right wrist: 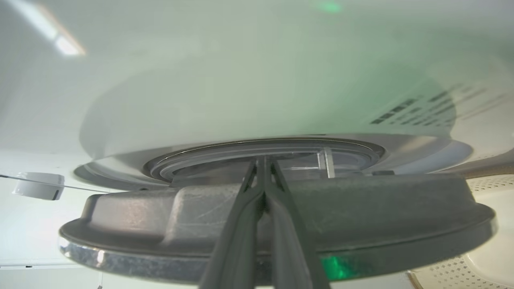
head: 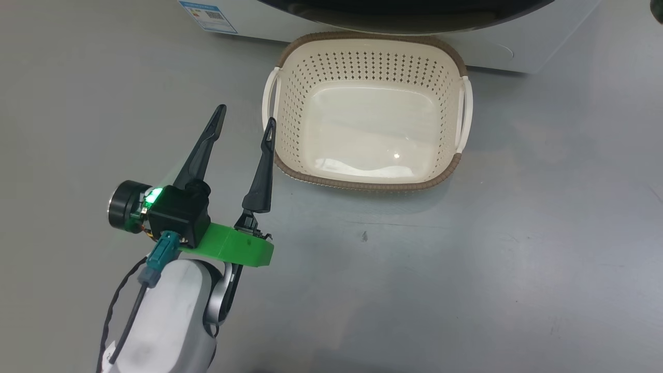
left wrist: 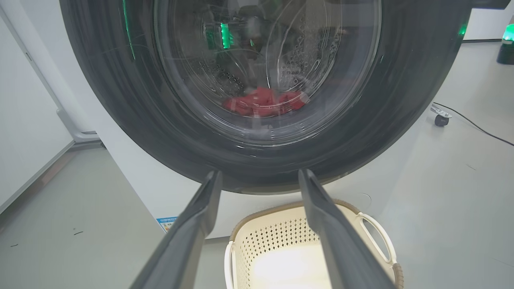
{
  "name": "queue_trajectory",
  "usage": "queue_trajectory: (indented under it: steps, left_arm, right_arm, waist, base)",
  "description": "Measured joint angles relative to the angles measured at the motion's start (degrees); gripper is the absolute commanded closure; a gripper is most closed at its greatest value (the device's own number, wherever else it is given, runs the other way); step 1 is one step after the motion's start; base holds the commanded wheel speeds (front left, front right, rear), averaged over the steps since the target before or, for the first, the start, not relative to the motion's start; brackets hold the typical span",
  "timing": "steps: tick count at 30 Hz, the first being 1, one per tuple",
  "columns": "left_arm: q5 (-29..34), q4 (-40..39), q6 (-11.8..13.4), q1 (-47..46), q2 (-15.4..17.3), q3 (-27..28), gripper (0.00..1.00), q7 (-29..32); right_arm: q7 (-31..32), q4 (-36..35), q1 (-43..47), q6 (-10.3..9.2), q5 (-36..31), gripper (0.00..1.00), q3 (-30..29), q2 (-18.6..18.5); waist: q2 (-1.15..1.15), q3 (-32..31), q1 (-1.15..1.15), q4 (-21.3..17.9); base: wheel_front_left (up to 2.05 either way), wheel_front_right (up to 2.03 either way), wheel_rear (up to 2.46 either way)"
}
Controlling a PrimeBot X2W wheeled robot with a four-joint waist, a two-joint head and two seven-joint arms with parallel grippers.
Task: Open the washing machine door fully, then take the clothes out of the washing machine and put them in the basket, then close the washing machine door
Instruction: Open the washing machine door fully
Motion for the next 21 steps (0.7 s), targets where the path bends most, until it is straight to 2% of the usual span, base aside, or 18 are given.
queue_trajectory:
  steps: [4,10,21]
  left_arm:
    - [0.02,0.36,0.0,-0.05,0.0,-0.12,0.0,0.0]
    - [0.1,1.24,0.16,-0.09,-0.02,-0.13,0.0,0.0]
    - [0.62,2.11,0.16,-0.07,-0.01,0.26,0.0,0.0]
  right_arm:
    - [1.74,0.64,0.07,0.58,0.71,1.0,0.31,0.04]
    - [3.96,1.53,1.13,2.55,1.13,1.0,1.18,0.1]
    - [8.11,2.79,3.99,4.53,3.07,1.0,1.86,0.69]
  waist:
    - [0.0,-0.13,0.0,-0.52]
    - [0.0,-0.82,0.0,-1.35]
    - [0.0,-2.72,0.0,-2.6]
  base:
    - [0.0,0.0,0.0]
    - [0.0,0.0,0.0]
    - [0.0,0.0,0.0]
